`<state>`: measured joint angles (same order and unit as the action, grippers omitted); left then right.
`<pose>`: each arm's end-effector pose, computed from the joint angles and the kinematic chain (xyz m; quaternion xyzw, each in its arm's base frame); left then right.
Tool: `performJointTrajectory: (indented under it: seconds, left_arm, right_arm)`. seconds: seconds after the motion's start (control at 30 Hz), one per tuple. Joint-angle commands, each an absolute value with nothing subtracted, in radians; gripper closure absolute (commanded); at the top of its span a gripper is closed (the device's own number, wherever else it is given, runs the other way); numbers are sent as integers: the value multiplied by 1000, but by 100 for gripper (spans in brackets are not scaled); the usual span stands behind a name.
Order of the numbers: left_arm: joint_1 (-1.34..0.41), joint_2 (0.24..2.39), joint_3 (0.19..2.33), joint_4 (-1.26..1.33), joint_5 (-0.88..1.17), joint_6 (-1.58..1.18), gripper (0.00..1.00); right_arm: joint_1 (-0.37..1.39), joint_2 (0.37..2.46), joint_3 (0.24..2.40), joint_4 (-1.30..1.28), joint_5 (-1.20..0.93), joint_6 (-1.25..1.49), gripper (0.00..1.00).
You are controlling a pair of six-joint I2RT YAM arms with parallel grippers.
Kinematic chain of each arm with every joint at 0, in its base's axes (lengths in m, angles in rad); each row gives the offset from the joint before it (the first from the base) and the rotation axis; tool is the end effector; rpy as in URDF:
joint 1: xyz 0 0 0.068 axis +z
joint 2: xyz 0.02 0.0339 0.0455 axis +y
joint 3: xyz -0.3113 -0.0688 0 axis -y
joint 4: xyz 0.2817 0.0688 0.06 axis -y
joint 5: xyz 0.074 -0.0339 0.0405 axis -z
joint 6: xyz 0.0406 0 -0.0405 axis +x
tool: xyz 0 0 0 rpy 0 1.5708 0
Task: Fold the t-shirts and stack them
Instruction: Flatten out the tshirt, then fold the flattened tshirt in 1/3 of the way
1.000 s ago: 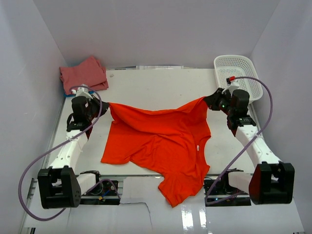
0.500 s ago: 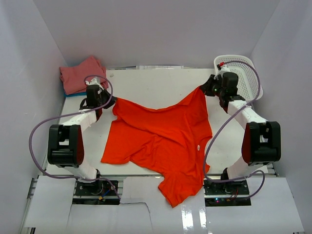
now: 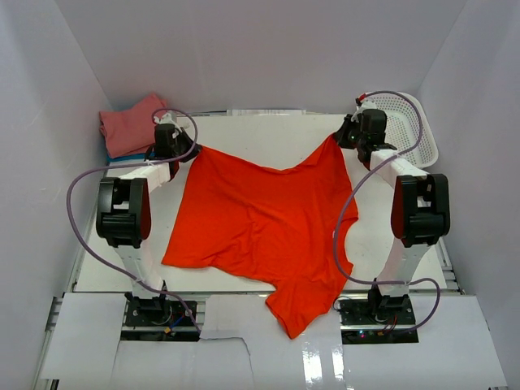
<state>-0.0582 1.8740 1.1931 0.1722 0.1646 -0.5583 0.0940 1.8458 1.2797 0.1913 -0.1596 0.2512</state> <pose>0.4680 -0.0339 0.2243 -0.1723 0.8429 -0.2207 0.4594 0.4779 0.0515 0.2709 0.0199 0.8248 0.1613 0.5415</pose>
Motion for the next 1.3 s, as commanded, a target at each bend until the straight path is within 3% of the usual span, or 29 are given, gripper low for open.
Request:
performJointTrajectory:
  seconds: [0.0,0.7,1.27]
  left_arm:
    - [-55,1902,1252,193,158,-525,100]
    - [-54,2034,1336,195,130,-537,100]
    - [-52,2075,1396,207,209,-538,100]
  right_arm:
    - [92,1894,1383,246,-118,227,92]
    - [48,2045,1528,285,-106,232,92]
    - [52,1979,1390,331,-172,235,92]
